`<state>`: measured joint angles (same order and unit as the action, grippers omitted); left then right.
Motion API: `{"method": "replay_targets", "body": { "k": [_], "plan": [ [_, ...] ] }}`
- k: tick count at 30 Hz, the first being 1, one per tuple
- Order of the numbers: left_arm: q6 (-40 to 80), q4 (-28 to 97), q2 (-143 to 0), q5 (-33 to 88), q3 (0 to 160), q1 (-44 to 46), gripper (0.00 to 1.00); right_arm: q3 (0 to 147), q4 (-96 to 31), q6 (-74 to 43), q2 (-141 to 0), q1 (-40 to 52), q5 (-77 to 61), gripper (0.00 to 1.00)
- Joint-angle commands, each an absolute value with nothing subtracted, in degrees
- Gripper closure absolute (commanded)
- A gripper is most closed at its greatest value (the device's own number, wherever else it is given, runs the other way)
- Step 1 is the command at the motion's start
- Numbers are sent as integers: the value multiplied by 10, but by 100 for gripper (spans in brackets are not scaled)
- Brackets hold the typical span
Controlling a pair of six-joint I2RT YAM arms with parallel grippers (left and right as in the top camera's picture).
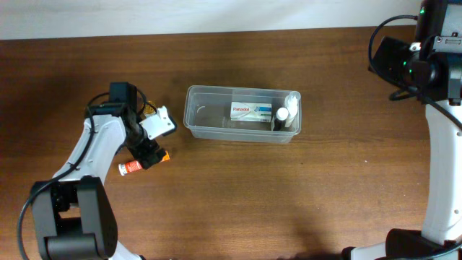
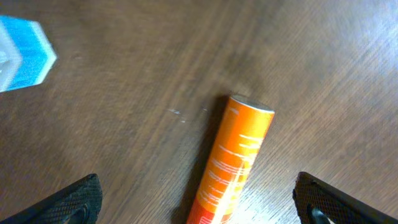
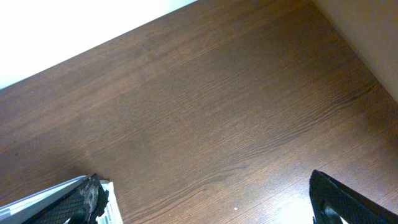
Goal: Pack container
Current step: 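Rotate the left gripper and grasp the orange tube by its end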
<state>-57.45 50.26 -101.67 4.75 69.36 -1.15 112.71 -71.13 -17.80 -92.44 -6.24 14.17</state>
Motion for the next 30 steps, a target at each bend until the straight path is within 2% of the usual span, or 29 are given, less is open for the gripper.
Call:
{"method": "replay_targets", "body": {
  "k": [1, 14, 30],
  "plan": [
    [-654, 501, -1004, 62, 670, -13, 2, 1135, -710, -178, -925, -65, 153, 2],
    [-661, 434, -1004, 60, 626, -13, 2, 1135, -710, -178, -925, -65, 153, 2],
    [-656, 425, -1053, 60, 626, -13, 2, 1135, -710, -178, -925, -65, 153, 2]
  ]
}}
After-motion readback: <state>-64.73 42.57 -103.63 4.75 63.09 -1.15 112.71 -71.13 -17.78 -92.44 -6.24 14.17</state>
